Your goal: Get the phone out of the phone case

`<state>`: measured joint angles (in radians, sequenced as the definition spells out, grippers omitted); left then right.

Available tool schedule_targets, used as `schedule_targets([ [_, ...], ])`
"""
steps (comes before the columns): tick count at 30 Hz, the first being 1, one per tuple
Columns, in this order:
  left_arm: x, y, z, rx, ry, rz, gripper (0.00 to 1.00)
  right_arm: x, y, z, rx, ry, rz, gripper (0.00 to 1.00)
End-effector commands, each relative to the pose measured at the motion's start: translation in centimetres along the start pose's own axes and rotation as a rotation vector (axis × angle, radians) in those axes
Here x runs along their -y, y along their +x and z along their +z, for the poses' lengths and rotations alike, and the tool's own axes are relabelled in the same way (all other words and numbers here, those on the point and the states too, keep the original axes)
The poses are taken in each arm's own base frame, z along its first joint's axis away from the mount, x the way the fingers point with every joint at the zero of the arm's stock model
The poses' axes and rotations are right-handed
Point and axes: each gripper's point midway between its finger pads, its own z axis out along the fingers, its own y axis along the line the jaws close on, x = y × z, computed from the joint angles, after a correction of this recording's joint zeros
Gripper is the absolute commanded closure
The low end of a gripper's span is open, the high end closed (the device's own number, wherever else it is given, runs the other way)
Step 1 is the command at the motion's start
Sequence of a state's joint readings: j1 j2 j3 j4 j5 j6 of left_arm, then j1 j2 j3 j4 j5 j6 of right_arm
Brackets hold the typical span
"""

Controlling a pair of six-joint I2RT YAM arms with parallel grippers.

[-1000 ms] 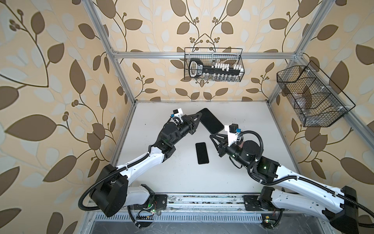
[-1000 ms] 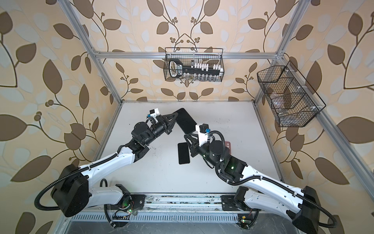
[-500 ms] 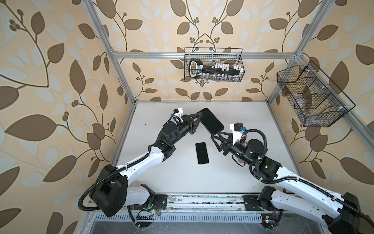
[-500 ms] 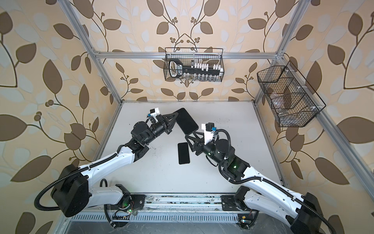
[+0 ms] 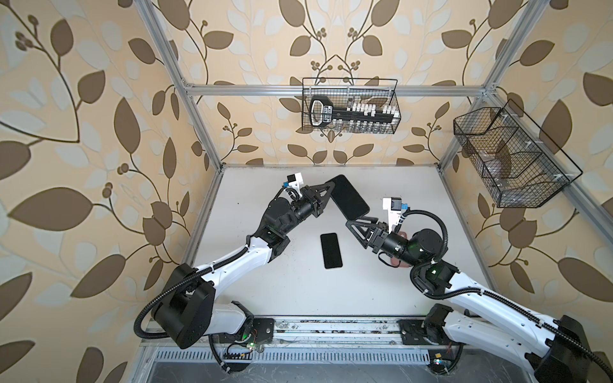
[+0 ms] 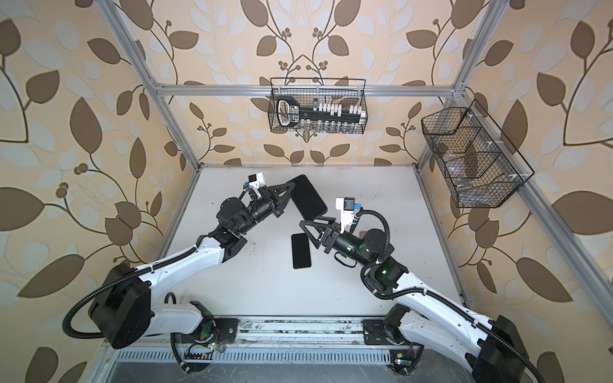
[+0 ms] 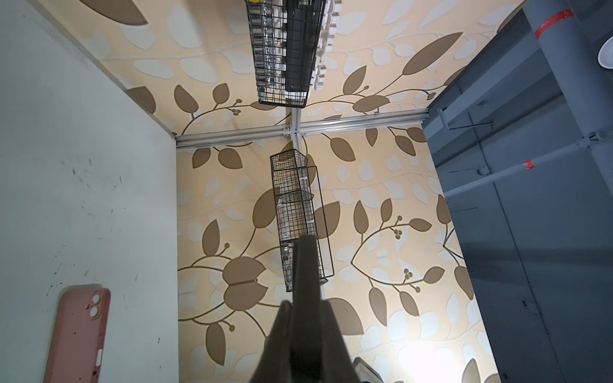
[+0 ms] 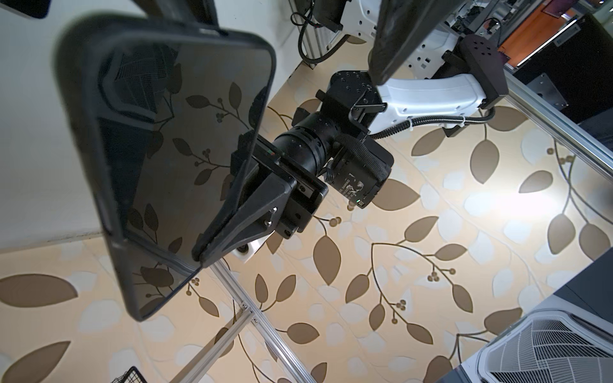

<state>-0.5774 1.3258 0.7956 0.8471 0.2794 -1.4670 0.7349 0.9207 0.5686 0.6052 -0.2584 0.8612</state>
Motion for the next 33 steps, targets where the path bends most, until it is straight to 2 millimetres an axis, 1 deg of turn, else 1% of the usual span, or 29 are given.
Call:
schedule_targets([
  [1,4.4,0.2,0.3,0.000,0.149,0.063,1.00,-0.7,-1.6,0.3,0.079,-0.031,0.064,0.32],
  [5,4.4,0.2,0.3,0.000,0.146,0.062,1.00,0.1,-1.8,0.7,0.102,-0.014,0.083,0.33],
  [8,4.3,0.1,0.2,0.003,0.146,0.062,1.00,0.2,-1.9,1.0,0.115,-0.016,0.091,0.36],
  [11,4.3,0.0,0.3,0.008,0.146,0.061,1.00,0.3,-1.9,1.3,0.117,-0.011,0.087,0.43],
  [15,4.4,0.0,0.4,0.008,0.148,0.055,1.00,0.5,-1.4,1.6,0.103,0.016,0.059,0.51],
  [17,4.3,-0.1,0.4,0.011,0.146,0.051,1.00,0.4,-1.2,1.8,0.100,0.029,0.037,0.54],
  [22,4.4,-0.2,0.3,0.019,0.146,0.041,1.00,0.5,-1.0,2.0,0.096,0.064,-0.013,0.58],
  [25,4.3,-0.1,0.2,0.018,0.141,0.039,1.00,0.6,-1.2,1.9,0.107,0.082,-0.035,0.65],
  [33,4.2,-0.1,0.2,0.017,0.134,0.033,1.00,0.7,-1.3,1.6,0.121,0.104,-0.056,0.76],
])
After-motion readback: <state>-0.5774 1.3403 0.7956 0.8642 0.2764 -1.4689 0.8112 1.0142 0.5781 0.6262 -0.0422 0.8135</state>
